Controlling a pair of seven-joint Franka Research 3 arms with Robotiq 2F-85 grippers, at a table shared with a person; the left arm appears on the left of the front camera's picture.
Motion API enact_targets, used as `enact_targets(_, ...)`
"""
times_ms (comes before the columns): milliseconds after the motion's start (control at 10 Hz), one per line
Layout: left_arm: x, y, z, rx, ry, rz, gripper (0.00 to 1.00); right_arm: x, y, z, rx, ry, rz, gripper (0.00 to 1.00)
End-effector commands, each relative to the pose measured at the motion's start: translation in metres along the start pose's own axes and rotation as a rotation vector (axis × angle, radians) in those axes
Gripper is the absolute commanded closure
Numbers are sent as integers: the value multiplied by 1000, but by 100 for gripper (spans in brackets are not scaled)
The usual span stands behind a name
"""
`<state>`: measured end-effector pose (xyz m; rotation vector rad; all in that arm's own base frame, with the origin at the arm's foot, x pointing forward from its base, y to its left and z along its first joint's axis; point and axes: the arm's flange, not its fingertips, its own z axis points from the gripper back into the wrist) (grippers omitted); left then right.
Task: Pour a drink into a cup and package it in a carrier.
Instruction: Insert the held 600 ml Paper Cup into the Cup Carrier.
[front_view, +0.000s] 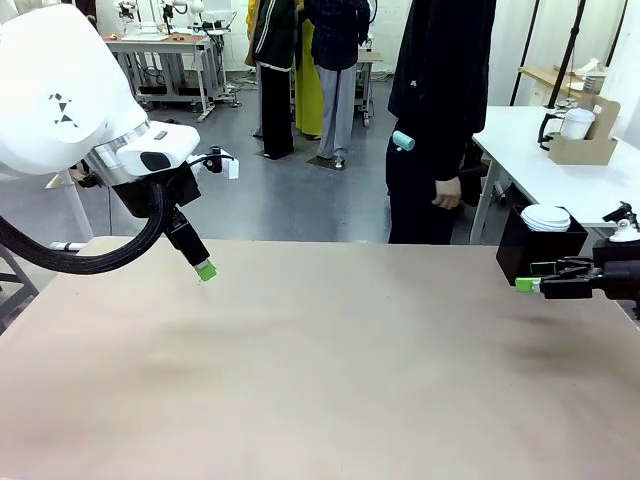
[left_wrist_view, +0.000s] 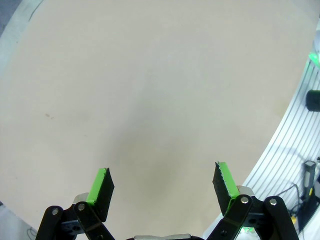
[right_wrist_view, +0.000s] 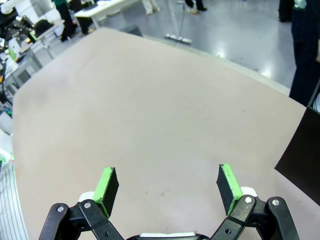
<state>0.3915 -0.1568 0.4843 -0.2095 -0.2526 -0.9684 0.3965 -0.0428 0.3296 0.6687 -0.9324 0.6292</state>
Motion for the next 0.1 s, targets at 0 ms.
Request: enact_targets(0, 1, 0, 2, 3, 11, 10, 0, -2, -1, 1, 3, -7, 13, 0)
